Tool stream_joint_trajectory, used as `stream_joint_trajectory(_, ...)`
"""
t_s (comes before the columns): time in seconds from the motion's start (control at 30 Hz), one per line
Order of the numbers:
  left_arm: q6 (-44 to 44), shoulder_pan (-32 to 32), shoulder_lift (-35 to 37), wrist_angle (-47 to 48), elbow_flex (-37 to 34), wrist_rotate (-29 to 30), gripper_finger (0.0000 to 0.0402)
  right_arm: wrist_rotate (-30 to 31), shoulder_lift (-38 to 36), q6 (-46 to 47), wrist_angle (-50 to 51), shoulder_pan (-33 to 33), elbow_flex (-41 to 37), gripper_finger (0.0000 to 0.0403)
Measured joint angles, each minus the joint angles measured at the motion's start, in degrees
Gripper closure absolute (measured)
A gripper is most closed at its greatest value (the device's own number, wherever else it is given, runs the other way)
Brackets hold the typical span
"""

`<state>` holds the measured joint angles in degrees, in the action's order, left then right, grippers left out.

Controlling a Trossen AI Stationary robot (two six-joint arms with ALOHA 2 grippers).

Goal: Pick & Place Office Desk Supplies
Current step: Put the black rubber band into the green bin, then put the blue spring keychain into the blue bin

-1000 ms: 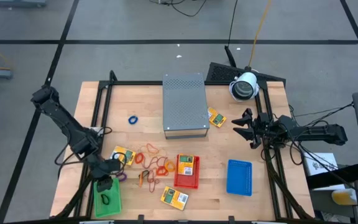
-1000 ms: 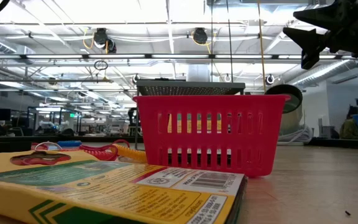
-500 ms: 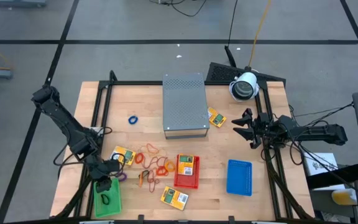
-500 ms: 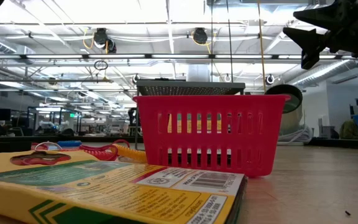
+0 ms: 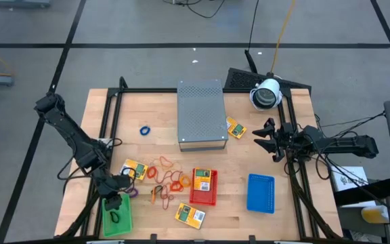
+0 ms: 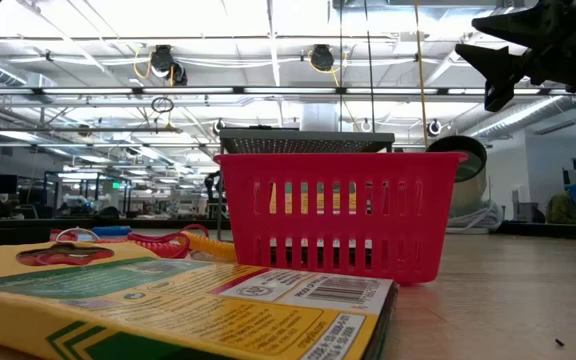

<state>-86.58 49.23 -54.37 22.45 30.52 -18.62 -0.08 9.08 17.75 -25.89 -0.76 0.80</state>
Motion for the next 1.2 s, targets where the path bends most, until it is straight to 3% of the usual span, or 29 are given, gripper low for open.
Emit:
stream_joint_trajectory(0.43, -4.52, 1.63, 0.0, -3.3, 0.0, 0.04, 0.0264, 0.0, -0.02, 0.0, 0.0, 0.0, -0.01, 0.0234)
stream_joint_trajectory(0.87, -7.03, 4.14, 0.0, -3.44, 0.0, 4.01, 0.0254, 0.0, 0.0, 0.2, -0.02, 0.0, -0.02, 0.0234)
stream_joint_trajectory(1.03, -3.66, 4.17, 0.0, -2.9, 0.0, 8.6, 0.0254, 0.0, 0.0, 0.24, -0.04, -0.02, -0.02, 0.0234)
stream_joint_trajectory(1.2, 3.53, 4.11, 0.0, -3.6, 0.0, 18.96, 0.0254, 0.0, 0.0, 0.24, -0.04, 0.0, 0.0, 0.0234)
